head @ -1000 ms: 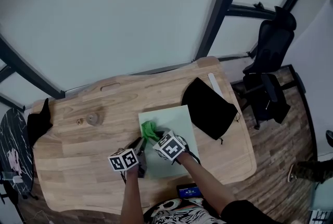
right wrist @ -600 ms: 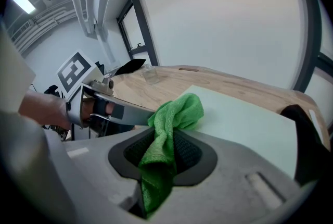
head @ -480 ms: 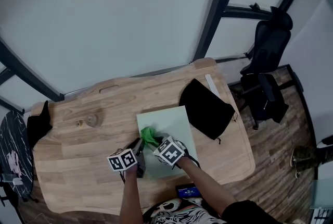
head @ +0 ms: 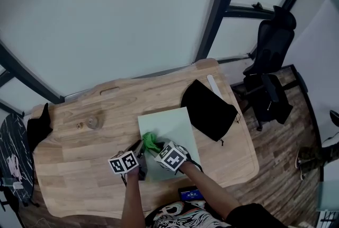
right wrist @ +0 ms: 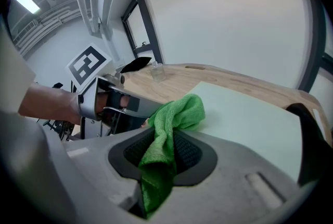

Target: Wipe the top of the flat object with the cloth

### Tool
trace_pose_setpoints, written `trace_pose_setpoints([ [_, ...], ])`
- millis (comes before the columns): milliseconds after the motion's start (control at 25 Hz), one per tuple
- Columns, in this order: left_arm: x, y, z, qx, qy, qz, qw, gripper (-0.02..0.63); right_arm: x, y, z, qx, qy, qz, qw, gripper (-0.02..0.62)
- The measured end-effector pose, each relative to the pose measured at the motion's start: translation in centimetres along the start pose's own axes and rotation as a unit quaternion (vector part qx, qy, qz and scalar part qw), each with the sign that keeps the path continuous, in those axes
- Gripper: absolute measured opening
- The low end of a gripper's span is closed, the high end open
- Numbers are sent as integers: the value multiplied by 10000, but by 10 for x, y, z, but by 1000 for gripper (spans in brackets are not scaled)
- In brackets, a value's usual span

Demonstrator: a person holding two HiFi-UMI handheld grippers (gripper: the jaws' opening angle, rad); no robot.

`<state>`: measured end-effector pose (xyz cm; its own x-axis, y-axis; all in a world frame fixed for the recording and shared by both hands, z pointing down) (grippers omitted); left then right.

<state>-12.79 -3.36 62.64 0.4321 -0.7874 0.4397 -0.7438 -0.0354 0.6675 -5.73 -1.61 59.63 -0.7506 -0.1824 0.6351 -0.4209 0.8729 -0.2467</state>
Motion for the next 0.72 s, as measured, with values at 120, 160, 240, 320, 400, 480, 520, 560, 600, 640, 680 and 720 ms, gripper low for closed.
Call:
trace_pose_setpoints([
  [120,0,-1,0,-10,-10,4,10000,95,-1,3,-1,-23,-16,34,10000,89],
  [160,0,-1,0,-15,-17,4,10000,94,-1,4,-2,-18,-5,37,10000,89],
  [240,-1,-1,0,-22,-35,7,10000,94,-2,7,-3,-30,9,64,10000,89],
  [320,-1,0,0,-20,-47,2,10000,95,-1,10,-3,-110,-15,80,9999,89],
  [400,-1,0,0,-20,-45,-11,10000,95,-1,15,-3,-187,6,77,9998,89],
  [480,0,1,0,-12,-47,-3,10000,95,-2,17,-3,-197,10,101,9998,89],
  [520,0,1,0,-10,-53,4,10000,95,-2,17,-3,-200,10,125,9997,89],
  [560,0,1,0,-14,-60,12,10000,95,-2,18,-4,-208,16,154,9997,89],
  [600,0,1,0,-21,-65,18,10000,95,-3,19,-4,-217,24,186,9996,89],
  [640,-1,0,0,-25,-67,25,10000,95,-3,20,-5,-224,32,217,9995,89],
  [680,-1,0,-1,-19,-64,29,10000,95,-4,22,-6,-230,34,243,9994,89],
  [720,-1,-1,-1,-5,-59,30,10000,95,-4,22,-6,-237,32,263,9994,89],
])
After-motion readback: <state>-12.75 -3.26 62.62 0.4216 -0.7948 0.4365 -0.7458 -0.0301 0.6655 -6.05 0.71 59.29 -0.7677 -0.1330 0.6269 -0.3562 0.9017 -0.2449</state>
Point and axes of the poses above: the fingertips, and each gripper's own axes: x forward along the fingers, y to its left, z out of its top, the point moved 3 cm from there along -x, backward along the fingers, and after that the axes turned 7 degrees about -y, right-handed, at the moved point
